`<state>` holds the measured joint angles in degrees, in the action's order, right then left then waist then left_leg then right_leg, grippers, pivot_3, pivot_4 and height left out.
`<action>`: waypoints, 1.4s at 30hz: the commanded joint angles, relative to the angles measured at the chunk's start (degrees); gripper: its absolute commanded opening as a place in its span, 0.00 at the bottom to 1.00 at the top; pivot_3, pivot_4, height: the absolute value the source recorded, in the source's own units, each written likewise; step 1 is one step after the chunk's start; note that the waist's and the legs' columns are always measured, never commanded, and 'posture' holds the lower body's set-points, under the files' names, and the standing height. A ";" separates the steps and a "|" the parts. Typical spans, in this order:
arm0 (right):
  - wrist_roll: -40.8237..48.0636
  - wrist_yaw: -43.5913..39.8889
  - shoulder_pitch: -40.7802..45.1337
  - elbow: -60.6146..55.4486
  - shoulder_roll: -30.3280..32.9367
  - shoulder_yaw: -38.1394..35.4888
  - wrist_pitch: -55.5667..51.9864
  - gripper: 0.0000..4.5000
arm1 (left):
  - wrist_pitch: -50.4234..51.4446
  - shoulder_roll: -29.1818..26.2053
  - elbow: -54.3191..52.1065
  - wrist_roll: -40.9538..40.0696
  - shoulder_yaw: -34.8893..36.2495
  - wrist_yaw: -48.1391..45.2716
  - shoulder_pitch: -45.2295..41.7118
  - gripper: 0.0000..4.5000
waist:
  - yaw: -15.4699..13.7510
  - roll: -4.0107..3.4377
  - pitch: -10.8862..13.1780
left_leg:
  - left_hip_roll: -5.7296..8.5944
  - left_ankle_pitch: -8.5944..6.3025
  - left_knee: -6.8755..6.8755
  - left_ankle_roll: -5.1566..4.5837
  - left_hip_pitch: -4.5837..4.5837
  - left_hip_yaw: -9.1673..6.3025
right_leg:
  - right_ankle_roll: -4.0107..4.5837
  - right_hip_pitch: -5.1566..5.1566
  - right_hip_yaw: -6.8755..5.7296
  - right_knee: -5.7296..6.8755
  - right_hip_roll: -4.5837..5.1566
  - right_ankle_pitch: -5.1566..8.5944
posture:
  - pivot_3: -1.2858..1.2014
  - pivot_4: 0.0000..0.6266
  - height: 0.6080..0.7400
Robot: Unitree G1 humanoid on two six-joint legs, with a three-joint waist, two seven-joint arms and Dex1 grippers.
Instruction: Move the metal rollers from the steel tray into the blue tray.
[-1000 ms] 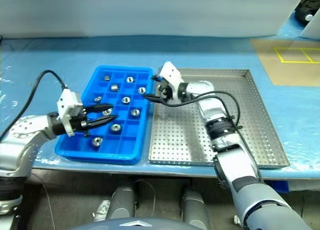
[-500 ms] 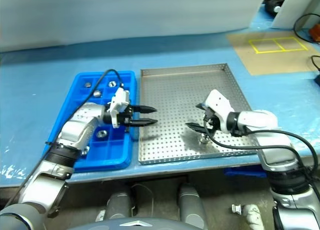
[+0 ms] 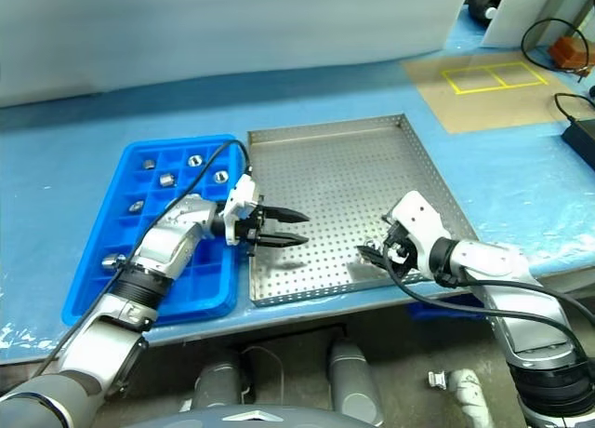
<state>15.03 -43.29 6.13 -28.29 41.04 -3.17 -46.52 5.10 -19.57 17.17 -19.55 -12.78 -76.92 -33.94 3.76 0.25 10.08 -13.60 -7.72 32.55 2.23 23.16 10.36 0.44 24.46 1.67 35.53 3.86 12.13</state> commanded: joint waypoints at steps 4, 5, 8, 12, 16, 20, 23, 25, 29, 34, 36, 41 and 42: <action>-2.19 0.21 0.40 8.34 0.91 1.57 5.71 0.92 | 1.59 -1.65 -5.75 -0.87 1.45 1.62 2.93 0.48 | -0.05 -0.01 -0.01 | 0.00 -0.04 -0.03 -0.06 0.01 0.00 | 0.01 -0.05 -0.03 -0.10 0.02 0.00 | 0.32 0.24 1.00; -2.69 0.21 0.34 9.41 1.04 2.05 6.59 0.92 | 1.65 -1.83 -6.04 -0.83 1.49 1.83 3.20 0.48 | -0.07 -0.01 -0.01 | 0.00 -0.05 -0.03 -0.07 0.01 0.00 | 0.01 -0.05 -0.04 -0.11 0.02 0.00 | 0.32 0.24 1.00; -3.19 0.15 0.57 10.94 0.80 3.49 8.15 0.92 | 1.95 -2.22 -6.67 -0.96 1.57 2.30 3.59 0.48 | -0.12 -0.02 -0.01 | -0.01 -0.05 -0.02 -0.07 -0.04 -0.01 | 0.01 -0.13 -0.06 -0.12 0.04 0.00 | 0.32 0.24 1.00; -3.48 -0.02 1.43 11.29 -0.07 5.86 9.00 0.92 | 2.05 -2.48 -6.91 -1.04 1.55 2.77 3.74 0.48 | -0.14 -0.02 -0.01 | 0.02 -0.05 0.03 -0.07 -0.06 -0.01 | 0.00 -0.18 -0.06 -0.12 0.13 0.00 | 0.33 0.24 1.00; -3.63 -0.74 1.72 11.49 0.03 7.35 9.07 0.92 | 1.77 -2.54 -6.54 -0.94 1.55 3.05 3.61 0.48 | -0.20 -0.02 -0.01 | 0.02 -0.05 0.01 -0.08 -0.05 -0.01 | 0.00 -0.18 -0.07 -0.12 0.13 0.00 | 0.33 0.24 1.00; -3.63 -1.14 1.47 12.01 0.48 7.14 9.65 0.89 | 1.48 -2.46 -6.25 -0.80 1.57 3.27 3.48 0.48 | -0.26 -0.02 -0.01 | 0.02 -0.06 -0.08 -0.09 -0.03 -0.01 | 0.01 -0.18 -0.09 -0.23 0.12 -0.01 | 0.33 0.24 1.00; -3.91 -1.17 1.50 12.52 0.75 6.82 10.10 0.71 | 1.24 -2.40 -5.98 -0.73 1.54 3.39 3.37 0.48 | -0.28 -0.02 -0.01 | 0.02 -0.06 -0.09 -0.10 -0.03 -0.01 | 0.01 -0.18 -0.09 -0.25 0.12 -0.01 | 0.33 0.24 1.00; -4.99 0.01 2.10 13.68 0.65 6.82 10.19 0.56 | 1.05 -2.39 -5.75 -0.65 1.48 3.42 3.29 0.48 | -0.31 -0.02 -0.01 | 0.02 -0.06 -0.09 -0.09 -0.04 -0.01 | 0.01 -0.18 -0.09 -0.25 0.13 -0.01 | 0.33 0.24 1.00; -4.65 -0.45 2.30 13.44 0.62 6.63 10.87 0.40 | 0.74 -2.36 -5.31 -0.45 1.44 3.47 3.04 0.48 | -0.35 -0.02 -0.01 | 0.04 -0.06 -0.08 -0.10 -0.03 -0.01 | 0.00 -0.18 -0.09 -0.25 0.15 0.00 | 0.33 0.24 1.00; -4.70 -0.56 3.06 14.21 0.32 6.73 11.97 0.37 | 0.48 -2.38 -5.30 -0.29 1.48 3.62 3.07 0.48 | -0.31 -0.03 -0.01 | 0.04 -0.06 -0.08 -0.10 -0.04 -0.01 | 0.01 -0.18 -0.08 -0.25 0.14 -0.01 | 0.33 0.24 1.00; -5.41 0.69 4.75 14.77 -0.35 6.91 12.02 0.37 | 0.61 -2.78 -5.72 -0.38 1.86 3.81 3.16 0.48 | -0.33 -0.02 -0.01 | 0.04 -0.06 -0.08 -0.10 -0.04 -0.01 | 0.00 -0.18 -0.08 -0.25 0.15 -0.01 | 0.34 0.24 1.00; -5.08 0.73 10.43 15.44 -2.10 7.89 11.61 0.37 | 1.00 -4.85 -6.99 -0.50 3.23 4.30 3.63 0.48 | -0.09 -0.03 -0.01 | 0.01 -0.06 -0.07 -0.08 -0.04 0.00 | 0.00 -0.14 -0.07 -0.22 0.12 -0.01 | 0.35 0.24 1.00; -4.66 0.31 11.88 15.25 -2.60 8.23 11.43 0.37 | 1.24 -5.57 -7.51 -0.65 3.70 4.41 3.82 0.48 | -0.10 -0.03 -0.01 | 0.00 -0.05 -0.09 -0.08 -0.06 0.00 | 0.00 -0.14 -0.09 -0.19 0.12 -0.01 | 0.36 0.24 1.00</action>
<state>9.42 -42.51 15.78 -11.70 38.96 5.15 -35.44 6.67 -24.01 12.27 -19.75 -11.22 -72.68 -30.25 3.66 0.21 10.07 -13.60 -7.77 32.44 2.15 23.12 10.36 0.44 24.34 1.58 35.35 3.98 12.12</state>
